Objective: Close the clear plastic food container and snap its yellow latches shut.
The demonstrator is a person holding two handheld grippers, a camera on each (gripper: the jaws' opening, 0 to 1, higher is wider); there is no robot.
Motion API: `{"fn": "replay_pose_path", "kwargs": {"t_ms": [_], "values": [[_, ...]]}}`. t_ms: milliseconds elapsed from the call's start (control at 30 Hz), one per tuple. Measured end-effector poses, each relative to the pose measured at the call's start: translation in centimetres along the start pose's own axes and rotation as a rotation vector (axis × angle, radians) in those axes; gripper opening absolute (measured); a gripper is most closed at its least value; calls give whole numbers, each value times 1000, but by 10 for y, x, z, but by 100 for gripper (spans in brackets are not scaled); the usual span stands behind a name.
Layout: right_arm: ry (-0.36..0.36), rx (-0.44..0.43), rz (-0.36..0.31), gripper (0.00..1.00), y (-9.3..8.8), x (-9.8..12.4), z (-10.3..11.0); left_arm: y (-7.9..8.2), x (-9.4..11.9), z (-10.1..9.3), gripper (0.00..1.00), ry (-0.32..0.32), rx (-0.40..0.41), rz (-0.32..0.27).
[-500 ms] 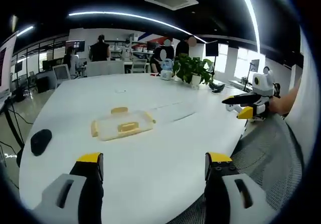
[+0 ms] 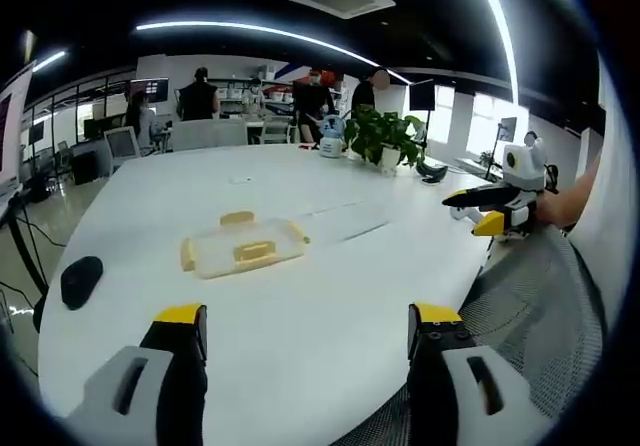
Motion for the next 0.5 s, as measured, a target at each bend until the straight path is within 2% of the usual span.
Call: {"fn": "replay_pose_path", "kwargs": {"t_ms": [500], "values": [[5, 8, 14, 75, -2, -1, 1, -1, -1, 0, 84, -4, -1, 0]]}}
Point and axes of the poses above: the point that each gripper's makers call its tool centre point, and the gripper's own axes: x roughly backward along the fingers, z roughly to its left, y roughly out of its top, the point moved 7 cm from there along x, roughly backward along the fingers, and after that the axes turned 11 degrees about -y, right-handed, at the moved point
